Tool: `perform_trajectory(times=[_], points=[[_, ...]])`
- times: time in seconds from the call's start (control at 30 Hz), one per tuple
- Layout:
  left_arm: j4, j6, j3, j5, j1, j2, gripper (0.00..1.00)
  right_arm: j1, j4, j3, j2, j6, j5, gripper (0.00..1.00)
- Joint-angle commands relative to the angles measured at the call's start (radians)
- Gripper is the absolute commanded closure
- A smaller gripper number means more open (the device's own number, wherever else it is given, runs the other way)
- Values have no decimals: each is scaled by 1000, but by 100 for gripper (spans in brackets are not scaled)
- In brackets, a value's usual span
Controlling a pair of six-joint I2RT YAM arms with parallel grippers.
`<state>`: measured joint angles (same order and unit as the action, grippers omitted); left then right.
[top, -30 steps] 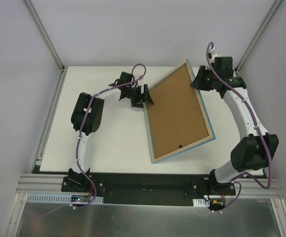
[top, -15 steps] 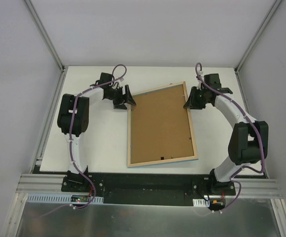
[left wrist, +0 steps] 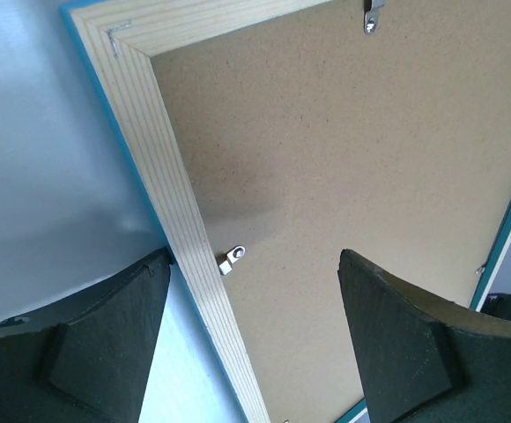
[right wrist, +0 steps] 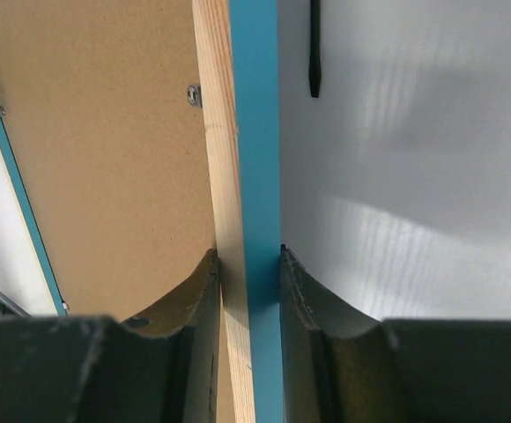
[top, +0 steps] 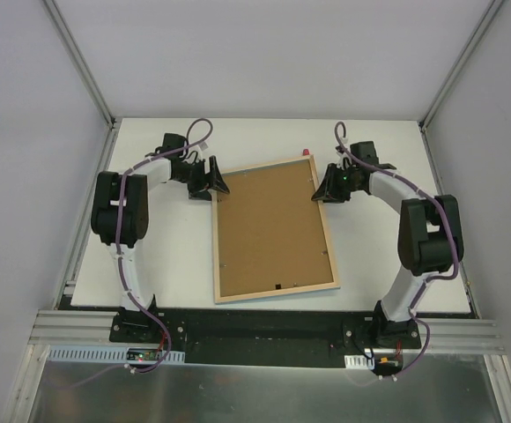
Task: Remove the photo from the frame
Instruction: Turn over the photo frame at the center of the board.
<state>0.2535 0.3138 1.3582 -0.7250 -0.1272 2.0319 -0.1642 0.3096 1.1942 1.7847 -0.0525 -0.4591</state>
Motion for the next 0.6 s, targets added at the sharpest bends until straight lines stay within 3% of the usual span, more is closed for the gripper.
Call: perform_trajectory(times=[0.0,0.57], points=[[46,-54,-13,-34,40,-71,25,-72,-49,2,42,0,7,100],[104,-74,36,21,182,-85,25,-209,-23,151,238,-4,40,98]])
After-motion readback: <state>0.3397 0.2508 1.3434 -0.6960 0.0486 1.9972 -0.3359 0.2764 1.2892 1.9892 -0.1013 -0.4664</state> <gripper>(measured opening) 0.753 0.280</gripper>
